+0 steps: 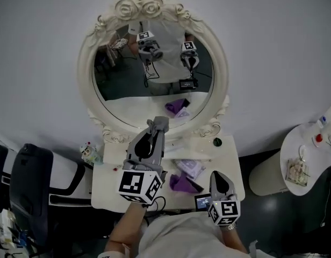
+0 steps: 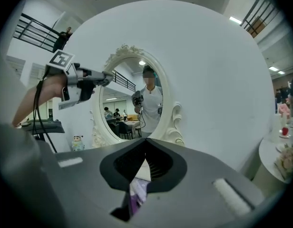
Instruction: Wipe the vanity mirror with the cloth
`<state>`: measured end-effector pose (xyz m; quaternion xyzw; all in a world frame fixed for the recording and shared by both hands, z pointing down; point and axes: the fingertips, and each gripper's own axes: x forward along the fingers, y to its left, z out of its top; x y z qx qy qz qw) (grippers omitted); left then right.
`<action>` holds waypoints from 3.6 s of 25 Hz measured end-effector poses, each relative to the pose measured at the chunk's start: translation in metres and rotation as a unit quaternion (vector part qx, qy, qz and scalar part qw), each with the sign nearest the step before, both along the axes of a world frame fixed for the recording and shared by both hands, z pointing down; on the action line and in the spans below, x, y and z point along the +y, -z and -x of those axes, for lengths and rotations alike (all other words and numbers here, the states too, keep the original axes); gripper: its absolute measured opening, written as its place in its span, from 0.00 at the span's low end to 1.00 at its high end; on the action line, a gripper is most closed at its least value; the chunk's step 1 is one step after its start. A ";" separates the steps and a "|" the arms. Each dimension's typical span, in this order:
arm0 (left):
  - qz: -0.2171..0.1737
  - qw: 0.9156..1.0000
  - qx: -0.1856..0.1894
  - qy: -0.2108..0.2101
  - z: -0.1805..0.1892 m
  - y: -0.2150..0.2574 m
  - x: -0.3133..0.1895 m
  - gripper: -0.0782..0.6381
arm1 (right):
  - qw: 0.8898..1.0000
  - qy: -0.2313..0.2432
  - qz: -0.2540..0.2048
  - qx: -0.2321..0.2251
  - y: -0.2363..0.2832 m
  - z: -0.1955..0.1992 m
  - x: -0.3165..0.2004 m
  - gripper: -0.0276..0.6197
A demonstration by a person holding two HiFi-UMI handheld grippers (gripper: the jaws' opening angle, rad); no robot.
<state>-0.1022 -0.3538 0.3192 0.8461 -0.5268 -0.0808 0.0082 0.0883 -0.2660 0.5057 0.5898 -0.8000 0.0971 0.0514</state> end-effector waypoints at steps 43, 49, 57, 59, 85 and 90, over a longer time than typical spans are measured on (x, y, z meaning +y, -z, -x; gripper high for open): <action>-0.110 0.976 -0.048 0.181 0.091 0.198 -0.160 0.21 | 1.000 0.000 -0.005 -0.010 -0.002 -0.046 -0.043 0.05; -0.105 0.966 -0.067 0.226 0.116 0.190 -0.158 0.21 | 1.000 0.005 -0.009 -0.009 0.001 -0.045 -0.050 0.05; -0.112 0.981 -0.046 0.149 0.053 0.167 -0.126 0.21 | 1.000 -0.003 -0.005 -0.015 -0.003 -0.059 -0.050 0.05; -0.113 0.986 -0.041 0.117 0.021 0.159 -0.121 0.21 | 1.000 -0.010 -0.007 -0.015 -0.001 -0.064 -0.050 0.05; -0.095 0.988 -0.084 0.092 -0.033 0.120 -0.169 0.21 | 0.993 -0.111 0.011 -0.024 -0.016 -0.119 -0.017 0.05; -0.089 0.983 -0.086 0.139 0.026 0.117 -0.167 0.21 | 0.998 -0.062 0.006 -0.014 -0.011 -0.082 -0.029 0.05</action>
